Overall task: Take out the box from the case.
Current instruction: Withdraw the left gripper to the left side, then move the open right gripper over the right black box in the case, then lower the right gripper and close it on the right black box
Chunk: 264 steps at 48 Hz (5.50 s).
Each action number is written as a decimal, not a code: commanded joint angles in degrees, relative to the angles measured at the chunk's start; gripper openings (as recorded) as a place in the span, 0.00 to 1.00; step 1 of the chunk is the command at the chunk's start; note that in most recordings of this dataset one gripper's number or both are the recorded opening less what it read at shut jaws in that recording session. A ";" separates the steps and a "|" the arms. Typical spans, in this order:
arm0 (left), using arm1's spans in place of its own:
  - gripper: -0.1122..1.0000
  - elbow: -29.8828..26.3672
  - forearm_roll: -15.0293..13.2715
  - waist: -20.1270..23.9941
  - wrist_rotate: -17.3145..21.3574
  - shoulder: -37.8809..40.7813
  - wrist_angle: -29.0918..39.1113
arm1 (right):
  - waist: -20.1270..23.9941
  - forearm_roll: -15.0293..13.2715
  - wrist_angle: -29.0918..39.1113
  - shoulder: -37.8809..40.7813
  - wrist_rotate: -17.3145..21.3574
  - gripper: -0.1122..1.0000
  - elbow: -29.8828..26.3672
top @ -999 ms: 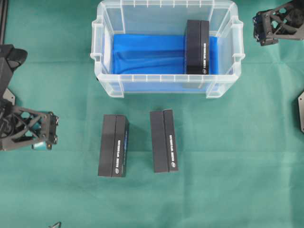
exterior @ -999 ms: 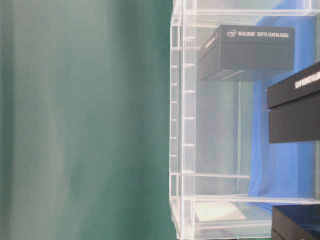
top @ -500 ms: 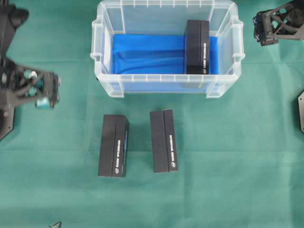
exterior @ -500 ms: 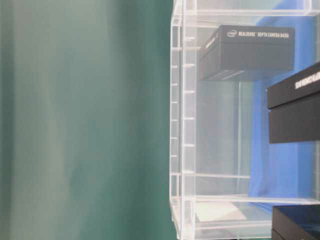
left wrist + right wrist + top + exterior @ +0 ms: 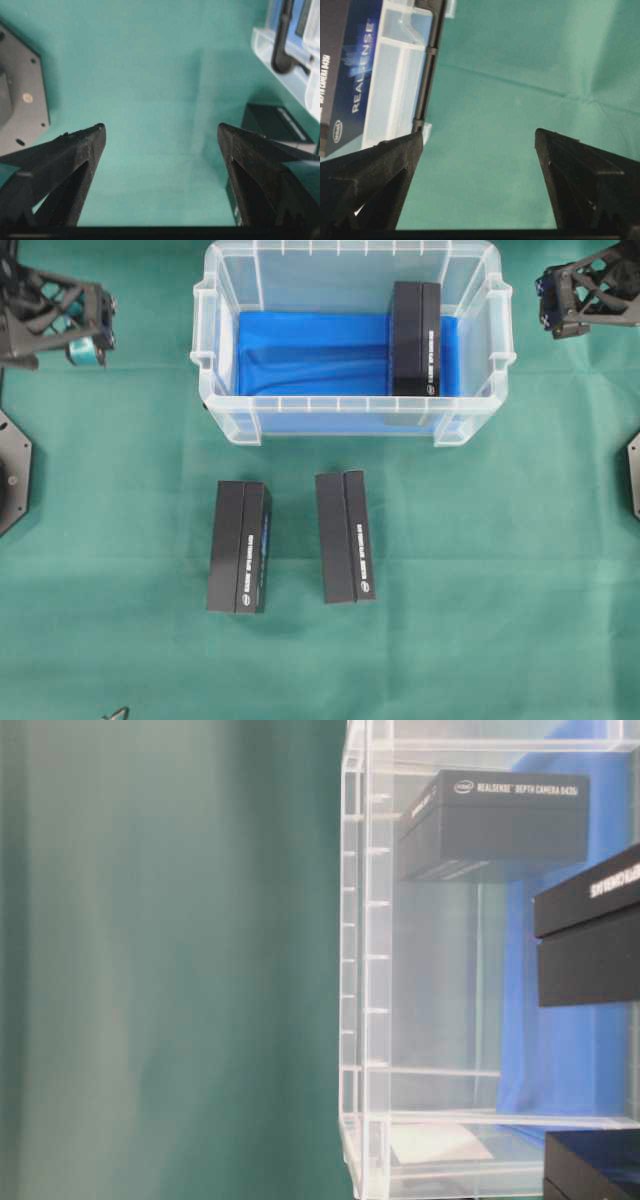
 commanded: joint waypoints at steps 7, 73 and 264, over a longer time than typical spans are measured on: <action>0.97 -1.05 -0.35 3.69 3.43 -0.09 -0.18 | 0.00 0.09 0.18 -0.62 0.09 0.93 -0.62; 0.97 -0.97 -0.53 3.78 3.69 0.09 -1.32 | 3.25 1.85 -0.88 4.57 3.96 0.93 -4.39; 0.97 0.18 0.00 3.78 8.17 -1.14 -3.52 | 7.47 0.70 -3.52 28.30 11.25 0.93 -23.38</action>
